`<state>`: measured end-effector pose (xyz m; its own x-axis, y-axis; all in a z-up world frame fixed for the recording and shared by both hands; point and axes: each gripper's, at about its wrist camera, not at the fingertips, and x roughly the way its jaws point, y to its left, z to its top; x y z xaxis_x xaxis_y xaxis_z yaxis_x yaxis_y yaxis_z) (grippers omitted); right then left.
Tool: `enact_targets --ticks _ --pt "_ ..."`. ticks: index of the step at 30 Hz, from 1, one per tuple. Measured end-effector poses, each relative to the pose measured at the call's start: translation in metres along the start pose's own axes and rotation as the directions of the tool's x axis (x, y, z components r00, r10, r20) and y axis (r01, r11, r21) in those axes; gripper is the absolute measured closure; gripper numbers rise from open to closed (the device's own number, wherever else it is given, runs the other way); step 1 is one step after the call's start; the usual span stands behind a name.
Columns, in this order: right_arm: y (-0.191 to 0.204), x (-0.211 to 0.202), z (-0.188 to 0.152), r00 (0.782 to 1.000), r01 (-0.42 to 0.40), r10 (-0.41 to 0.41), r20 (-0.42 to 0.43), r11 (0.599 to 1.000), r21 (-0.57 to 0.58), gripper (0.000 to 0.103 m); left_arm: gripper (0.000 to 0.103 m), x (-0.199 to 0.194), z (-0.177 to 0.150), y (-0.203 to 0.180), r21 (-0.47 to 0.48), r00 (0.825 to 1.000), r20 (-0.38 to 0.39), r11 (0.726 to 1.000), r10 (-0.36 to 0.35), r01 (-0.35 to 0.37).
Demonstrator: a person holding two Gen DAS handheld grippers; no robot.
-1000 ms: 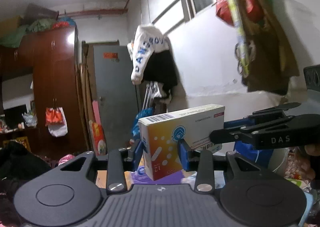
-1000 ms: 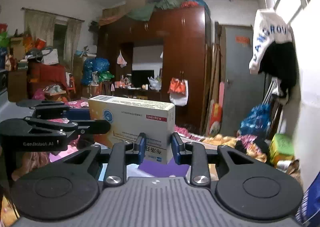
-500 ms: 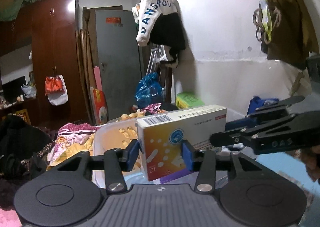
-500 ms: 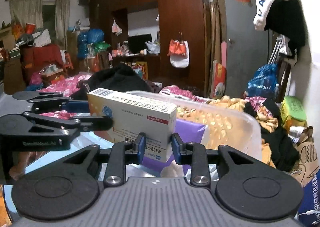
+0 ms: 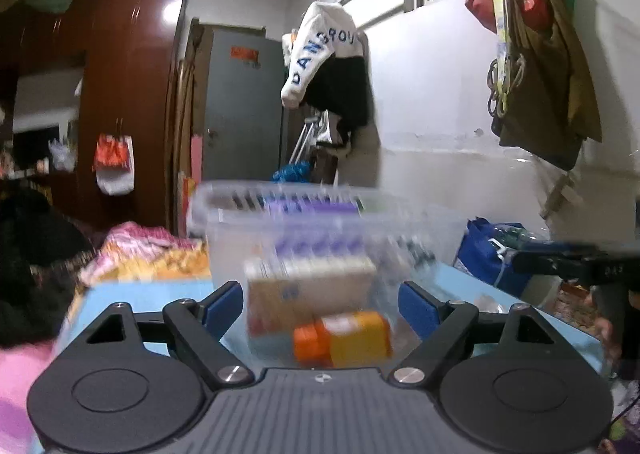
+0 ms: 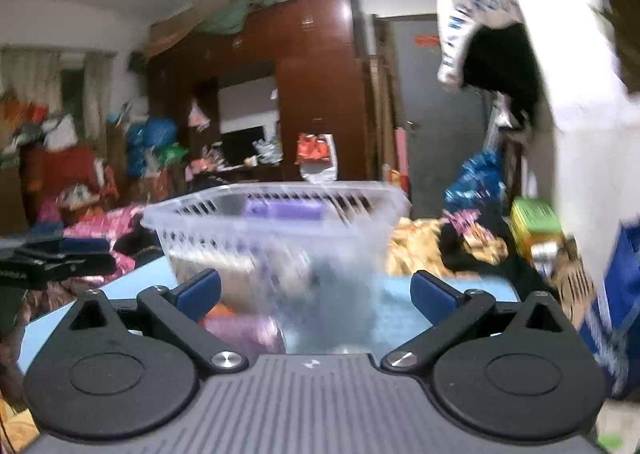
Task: Organize objects
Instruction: 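Lower the medicine box into the basket and open both tools, then grasp the orange bottle with the left tool while the right tool grasps the wrapped purple package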
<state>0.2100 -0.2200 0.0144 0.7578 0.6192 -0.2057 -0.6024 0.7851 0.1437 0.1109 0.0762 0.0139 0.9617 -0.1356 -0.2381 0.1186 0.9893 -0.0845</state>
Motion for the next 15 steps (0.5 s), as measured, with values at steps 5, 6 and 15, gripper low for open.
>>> enact_targets --ticks 5,6,15 --pt "-0.012 -0.018 -0.026 0.998 0.057 -0.057 -0.006 0.993 0.104 0.000 0.015 0.017 -0.012 -0.002 -0.029 0.999 -0.049 0.999 -0.019 0.017" --pt "-0.009 -0.018 -0.031 0.998 0.066 -0.064 -0.024 0.994 0.085 0.000 0.015 0.020 -0.015 -0.003 -0.026 0.999 -0.054 1.000 -0.006 0.005" --pt "0.011 -0.008 -0.046 0.992 0.091 -0.092 -0.087 0.996 -0.010 0.000 0.015 0.045 -0.015 -0.017 -0.015 0.991 -0.135 1.000 0.005 -0.007"
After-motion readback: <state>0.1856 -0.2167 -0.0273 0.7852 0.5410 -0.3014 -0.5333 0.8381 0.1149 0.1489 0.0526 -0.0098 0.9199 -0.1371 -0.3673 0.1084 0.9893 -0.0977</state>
